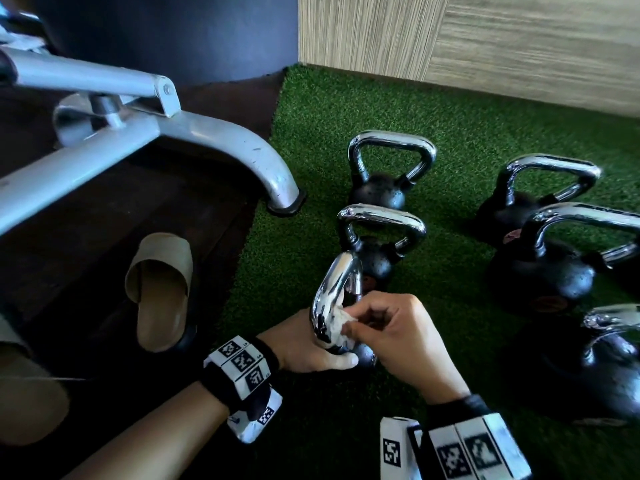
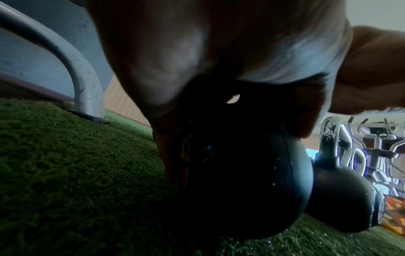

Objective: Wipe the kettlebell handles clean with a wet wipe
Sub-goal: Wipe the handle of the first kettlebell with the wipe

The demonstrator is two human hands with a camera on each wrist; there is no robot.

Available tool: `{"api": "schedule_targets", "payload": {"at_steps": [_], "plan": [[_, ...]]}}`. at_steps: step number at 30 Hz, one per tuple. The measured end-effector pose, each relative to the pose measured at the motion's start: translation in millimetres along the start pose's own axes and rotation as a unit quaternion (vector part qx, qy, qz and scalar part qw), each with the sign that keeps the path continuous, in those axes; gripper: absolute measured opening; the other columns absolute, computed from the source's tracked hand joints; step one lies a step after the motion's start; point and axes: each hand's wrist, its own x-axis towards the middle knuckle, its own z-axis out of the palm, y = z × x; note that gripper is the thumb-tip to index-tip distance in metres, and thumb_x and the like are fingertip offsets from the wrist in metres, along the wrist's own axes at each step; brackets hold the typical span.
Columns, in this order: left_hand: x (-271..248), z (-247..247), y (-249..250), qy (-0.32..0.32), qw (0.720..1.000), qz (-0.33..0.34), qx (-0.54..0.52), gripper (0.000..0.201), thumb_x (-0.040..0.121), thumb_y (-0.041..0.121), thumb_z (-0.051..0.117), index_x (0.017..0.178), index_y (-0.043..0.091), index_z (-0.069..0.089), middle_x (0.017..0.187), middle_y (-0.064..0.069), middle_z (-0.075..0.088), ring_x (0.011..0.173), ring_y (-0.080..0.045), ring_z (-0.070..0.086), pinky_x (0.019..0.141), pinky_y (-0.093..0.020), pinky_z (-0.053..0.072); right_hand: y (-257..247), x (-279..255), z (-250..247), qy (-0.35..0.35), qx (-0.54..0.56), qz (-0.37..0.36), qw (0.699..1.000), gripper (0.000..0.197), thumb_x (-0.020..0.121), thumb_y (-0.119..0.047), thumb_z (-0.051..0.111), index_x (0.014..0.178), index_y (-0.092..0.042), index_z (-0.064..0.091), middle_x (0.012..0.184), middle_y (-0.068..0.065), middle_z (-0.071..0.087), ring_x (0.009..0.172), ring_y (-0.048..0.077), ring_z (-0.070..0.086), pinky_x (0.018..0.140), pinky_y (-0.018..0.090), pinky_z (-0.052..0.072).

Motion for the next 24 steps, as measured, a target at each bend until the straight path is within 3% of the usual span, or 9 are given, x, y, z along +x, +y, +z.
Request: {"api": "schedule_targets", "payload": {"at_steps": [5, 8, 10, 12, 14, 16, 18, 21, 24], "plan": [[-11.8, 2.0, -3.4, 0.016, 0.997, -0.024, -0.073, 0.022, 0.087, 0.018, 0.081, 0.107, 0.022, 0.073, 0.102, 0.005, 0.078, 0.104, -0.012, 0.072, 0.102, -0.037, 0.055, 6.3, 2.5, -2.8, -0.057, -0.082, -0.023, 0.995, 0.017, 0.073, -0.006, 0.087, 0.079, -0.020, 0.081, 0.077, -0.016, 0.073, 0.075, 0.003, 0.070, 0.070, 0.013, 0.048], [-11.8, 3.1, 1.2, 0.032, 0.997, -0.020, -0.071, 0.028, 0.084, 0.023, 0.081, 0.109, 0.017, 0.072, 0.108, -0.001, 0.077, 0.108, -0.016, 0.072, 0.104, -0.043, 0.053, 7.3, 5.7, -6.0, -0.075, -0.122, -0.031, 0.989, 0.018, 0.077, -0.008, 0.085, 0.086, -0.023, 0.083, 0.082, -0.013, 0.072, 0.077, 0.005, 0.070, 0.070, 0.012, 0.047], [-11.3, 1.5, 4.5, 0.021, 0.999, -0.011, -0.046, 0.024, 0.083, 0.023, 0.081, 0.105, 0.020, 0.072, 0.108, 0.000, 0.076, 0.106, -0.015, 0.071, 0.103, -0.043, 0.053, 7.3, 7.2, -6.3, -0.098, -0.117, -0.019, 0.988, 0.022, 0.079, -0.006, 0.082, 0.086, -0.027, 0.082, 0.084, -0.013, 0.071, 0.080, 0.004, 0.069, 0.071, 0.012, 0.047], [-11.0, -0.4, 7.0, 0.011, 0.999, 0.006, -0.030, 0.029, 0.083, 0.017, 0.083, 0.100, 0.037, 0.070, 0.102, 0.010, 0.075, 0.101, -0.008, 0.071, 0.099, -0.036, 0.055, 4.7, 7.2, -6.7, -0.129, -0.073, 0.004, 0.989, 0.032, 0.083, -0.003, 0.078, 0.084, -0.034, 0.081, 0.089, -0.012, 0.071, 0.084, 0.004, 0.069, 0.075, 0.017, 0.050], [-11.8, 0.4, 8.3, 0.020, 0.999, 0.020, -0.035, 0.045, 0.080, 0.016, 0.086, 0.101, 0.052, 0.066, 0.102, 0.018, 0.073, 0.100, 0.000, 0.069, 0.096, -0.031, 0.055, 1.4, 5.7, -7.7, -0.154, -0.007, 0.019, 0.988, 0.031, 0.087, 0.002, 0.073, 0.090, -0.028, 0.083, 0.098, -0.006, 0.074, 0.094, 0.008, 0.071, 0.084, 0.026, 0.056], [-12.9, 2.6, 7.4, 0.045, 0.998, 0.032, -0.039, 0.057, 0.077, 0.020, 0.088, 0.111, 0.057, 0.061, 0.113, 0.017, 0.072, 0.110, -0.003, 0.068, 0.102, -0.035, 0.054, -0.3, 6.2, -8.7, -0.170, 0.022, 0.027, 0.985, 0.026, 0.088, 0.003, 0.071, 0.094, -0.019, 0.083, 0.102, -0.003, 0.075, 0.098, 0.012, 0.072, 0.090, 0.033, 0.057], [-14.1, 5.0, 6.9, 0.045, 0.998, 0.041, -0.023, 0.059, 0.077, 0.023, 0.089, 0.106, 0.064, 0.059, 0.109, 0.023, 0.070, 0.109, -0.005, 0.068, 0.103, -0.039, 0.054, 3.0, 7.2, -8.9, -0.176, 0.010, 0.033, 0.984, 0.024, 0.087, 0.004, 0.071, 0.091, -0.017, 0.083, 0.101, -0.002, 0.076, 0.096, 0.013, 0.073, 0.091, 0.037, 0.057], [-15.7, 6.3, 6.9, 0.055, 0.998, 0.028, -0.024, 0.050, 0.074, 0.027, 0.089, 0.100, 0.059, 0.061, 0.101, 0.023, 0.070, 0.102, -0.007, 0.071, 0.098, -0.044, 0.056, 5.2, 7.9, -9.4, -0.178, 0.006, 0.050, 0.983, 0.024, 0.088, 0.006, 0.068, 0.092, -0.012, 0.082, 0.098, 0.000, 0.078, 0.093, 0.013, 0.074, 0.088, 0.034, 0.058], [-17.1, 8.4, 6.4, 0.055, 0.998, 0.021, -0.030, 0.039, 0.073, 0.026, 0.089, 0.094, 0.047, 0.064, 0.089, 0.017, 0.070, 0.087, -0.007, 0.070, 0.088, -0.041, 0.059, 6.5, 2.6, -4.9, -0.175, 0.129, 0.112, 0.970, 0.019, 0.092, 0.007, 0.064, 0.094, -0.004, 0.080, 0.095, 0.011, 0.079, 0.087, 0.020, 0.074, 0.080, 0.029, 0.058]]}}
